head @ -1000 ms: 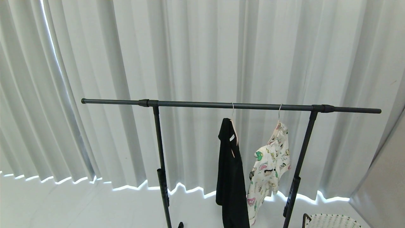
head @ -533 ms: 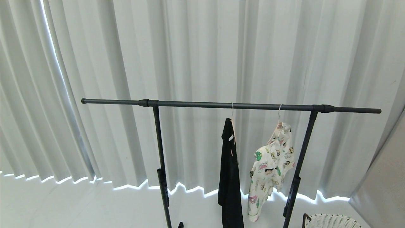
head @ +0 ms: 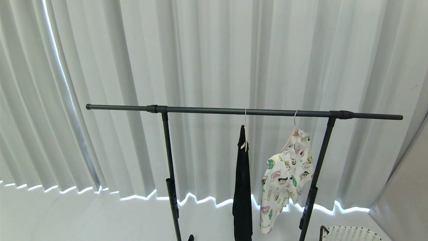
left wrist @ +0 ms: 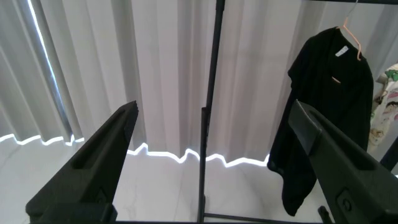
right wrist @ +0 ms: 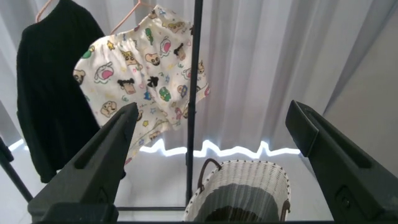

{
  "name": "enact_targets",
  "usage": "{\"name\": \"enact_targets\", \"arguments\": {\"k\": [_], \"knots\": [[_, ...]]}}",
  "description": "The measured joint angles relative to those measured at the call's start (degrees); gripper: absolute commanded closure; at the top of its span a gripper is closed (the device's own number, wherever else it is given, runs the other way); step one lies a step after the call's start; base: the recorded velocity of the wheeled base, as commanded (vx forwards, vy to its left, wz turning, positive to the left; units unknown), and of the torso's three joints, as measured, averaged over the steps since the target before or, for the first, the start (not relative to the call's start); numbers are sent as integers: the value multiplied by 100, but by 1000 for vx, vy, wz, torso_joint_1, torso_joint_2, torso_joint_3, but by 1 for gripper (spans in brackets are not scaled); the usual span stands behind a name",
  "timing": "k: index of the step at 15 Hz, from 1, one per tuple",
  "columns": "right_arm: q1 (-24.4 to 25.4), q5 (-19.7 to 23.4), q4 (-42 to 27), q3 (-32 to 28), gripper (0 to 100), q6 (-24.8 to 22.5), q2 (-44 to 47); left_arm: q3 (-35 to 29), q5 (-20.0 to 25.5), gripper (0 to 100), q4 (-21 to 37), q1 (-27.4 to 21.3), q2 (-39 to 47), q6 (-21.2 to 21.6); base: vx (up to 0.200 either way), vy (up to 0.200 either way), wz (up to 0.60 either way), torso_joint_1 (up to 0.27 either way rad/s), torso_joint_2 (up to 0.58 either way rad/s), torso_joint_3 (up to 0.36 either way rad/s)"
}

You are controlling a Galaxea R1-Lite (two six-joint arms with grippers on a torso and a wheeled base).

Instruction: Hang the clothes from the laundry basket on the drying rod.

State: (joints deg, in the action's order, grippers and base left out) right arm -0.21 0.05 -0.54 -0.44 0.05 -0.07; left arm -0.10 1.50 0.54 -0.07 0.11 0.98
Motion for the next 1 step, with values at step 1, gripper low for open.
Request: {"name": "enact_targets", "arguments": {"k": [1], "knots": [[0,-2,2,0,0,-5,0,0,-2,0,0,0,0,0,0,0,0,0,0,0]]}}
